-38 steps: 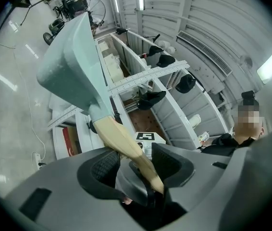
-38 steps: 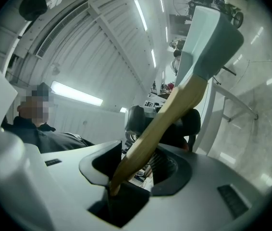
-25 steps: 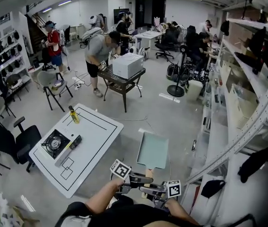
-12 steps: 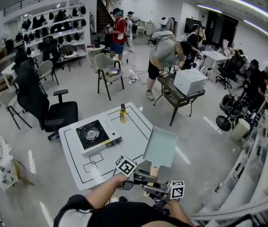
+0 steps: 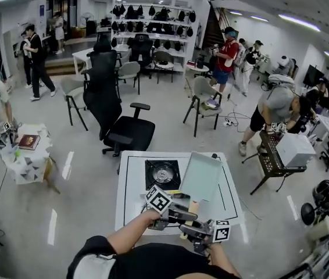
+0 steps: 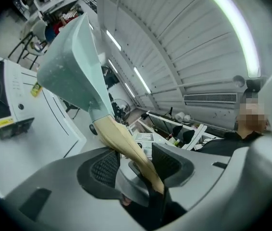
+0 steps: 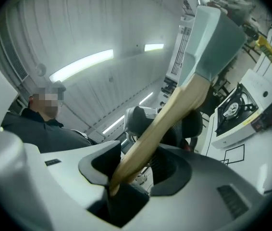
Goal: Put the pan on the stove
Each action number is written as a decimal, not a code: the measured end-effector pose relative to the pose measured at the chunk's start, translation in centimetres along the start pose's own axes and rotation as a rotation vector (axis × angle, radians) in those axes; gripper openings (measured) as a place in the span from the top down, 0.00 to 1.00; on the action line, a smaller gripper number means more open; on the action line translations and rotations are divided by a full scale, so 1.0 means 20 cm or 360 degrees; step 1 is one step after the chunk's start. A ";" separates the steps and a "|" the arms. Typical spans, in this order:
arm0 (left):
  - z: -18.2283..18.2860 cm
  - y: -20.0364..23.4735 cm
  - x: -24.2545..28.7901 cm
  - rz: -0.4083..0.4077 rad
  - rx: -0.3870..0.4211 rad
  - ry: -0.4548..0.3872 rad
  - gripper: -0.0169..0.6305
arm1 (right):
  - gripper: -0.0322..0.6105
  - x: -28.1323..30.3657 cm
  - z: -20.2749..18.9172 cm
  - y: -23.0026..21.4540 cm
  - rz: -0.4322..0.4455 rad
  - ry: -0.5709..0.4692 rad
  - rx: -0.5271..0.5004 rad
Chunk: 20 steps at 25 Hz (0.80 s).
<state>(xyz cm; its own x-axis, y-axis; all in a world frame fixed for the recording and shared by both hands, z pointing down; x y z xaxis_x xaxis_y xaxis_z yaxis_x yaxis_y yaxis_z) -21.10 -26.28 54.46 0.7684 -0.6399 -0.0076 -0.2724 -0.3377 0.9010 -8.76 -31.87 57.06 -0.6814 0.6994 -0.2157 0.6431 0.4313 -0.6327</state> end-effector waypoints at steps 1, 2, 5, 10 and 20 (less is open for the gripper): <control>0.03 0.02 -0.06 0.0013 0.0002 -0.0050 0.65 | 0.66 0.04 0.03 -0.05 0.0031 0.0035 0.0009; 0.05 0.04 -0.11 0.0025 0.0007 -0.0097 0.65 | 0.66 0.08 0.05 -0.10 0.0063 0.0066 0.0017; 0.11 0.09 -0.22 0.0056 0.0017 -0.0210 0.65 | 0.66 0.17 0.11 -0.22 0.0138 0.0147 0.0030; 0.16 0.20 -0.36 0.0122 -0.0017 -0.0350 0.65 | 0.65 0.26 0.14 -0.39 0.0219 0.0239 0.0088; 0.15 0.50 -0.50 0.0213 -0.0170 -0.0601 0.65 | 0.65 0.31 0.07 -0.75 0.0383 0.0445 0.0302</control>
<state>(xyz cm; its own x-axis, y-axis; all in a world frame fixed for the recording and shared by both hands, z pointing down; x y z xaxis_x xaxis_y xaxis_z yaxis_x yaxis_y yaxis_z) -33.17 -25.37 62.32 0.4586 -0.8882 -0.0281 -0.2786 -0.1737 0.9446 -23.15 -34.76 64.09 -0.3817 0.9065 -0.1805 0.6787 0.1424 -0.7205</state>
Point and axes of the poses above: the fingertips, and each gripper's own axes: x forward along the fingers, y to its left, z out of its top, the point moved 9 cm from there along -x, backward along the fingers, and after that the axes turned 10 degrees about -x, right-handed, at the moved point
